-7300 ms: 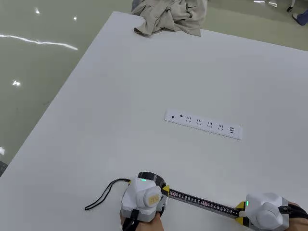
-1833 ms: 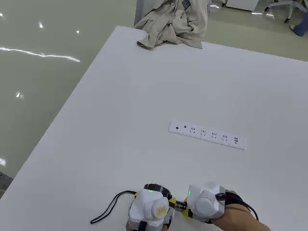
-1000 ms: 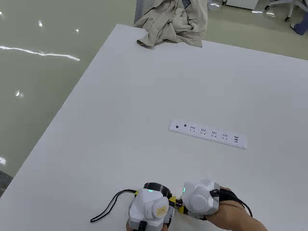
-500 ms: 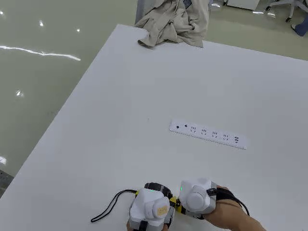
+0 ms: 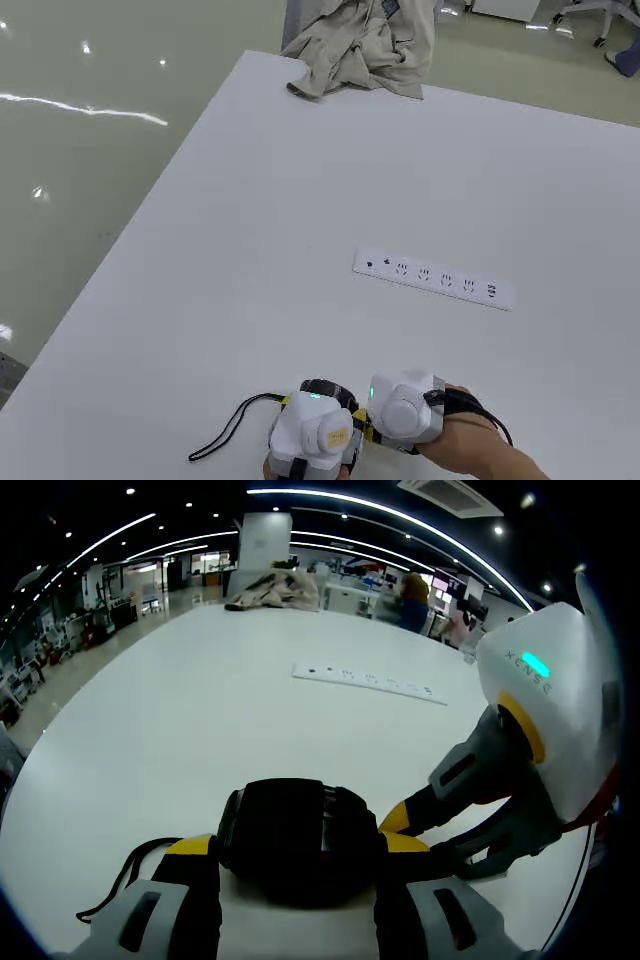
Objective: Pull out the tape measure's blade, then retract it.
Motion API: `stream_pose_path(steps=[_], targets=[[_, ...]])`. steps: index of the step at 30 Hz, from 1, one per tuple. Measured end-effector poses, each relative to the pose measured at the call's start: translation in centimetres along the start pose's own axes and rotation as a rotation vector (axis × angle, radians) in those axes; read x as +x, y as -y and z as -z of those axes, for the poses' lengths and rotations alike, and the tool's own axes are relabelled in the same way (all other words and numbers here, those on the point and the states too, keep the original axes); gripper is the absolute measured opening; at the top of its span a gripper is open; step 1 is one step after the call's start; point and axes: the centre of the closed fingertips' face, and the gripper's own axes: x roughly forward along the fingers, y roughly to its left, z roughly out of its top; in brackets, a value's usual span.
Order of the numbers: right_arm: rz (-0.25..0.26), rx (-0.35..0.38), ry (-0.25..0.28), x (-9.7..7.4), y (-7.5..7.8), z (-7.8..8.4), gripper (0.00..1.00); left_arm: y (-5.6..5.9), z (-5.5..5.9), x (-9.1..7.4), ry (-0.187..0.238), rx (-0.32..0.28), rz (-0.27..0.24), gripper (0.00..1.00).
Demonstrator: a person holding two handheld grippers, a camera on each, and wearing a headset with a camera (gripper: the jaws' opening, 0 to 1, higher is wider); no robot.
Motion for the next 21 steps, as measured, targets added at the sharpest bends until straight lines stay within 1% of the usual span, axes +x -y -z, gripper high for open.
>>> stream_pose_path(steps=[7, 11, 21], targets=[[0.000, -0.010, -0.014, -0.03, -0.07, -0.10, 0.13, 0.00, 0.01, 0.04, 0.002, 0.002, -0.002, 0.59], [0.000, -0.004, -0.004, 0.04, -0.02, 0.03, 0.13, 0.02, -0.04, -0.03, 0.003, 0.002, -0.007, 0.59], [0.007, -0.001, -0.010, -0.02, -0.05, -0.02, 0.14, 0.00, -0.17, -0.03, 0.005, 0.005, -0.005, 0.60]])
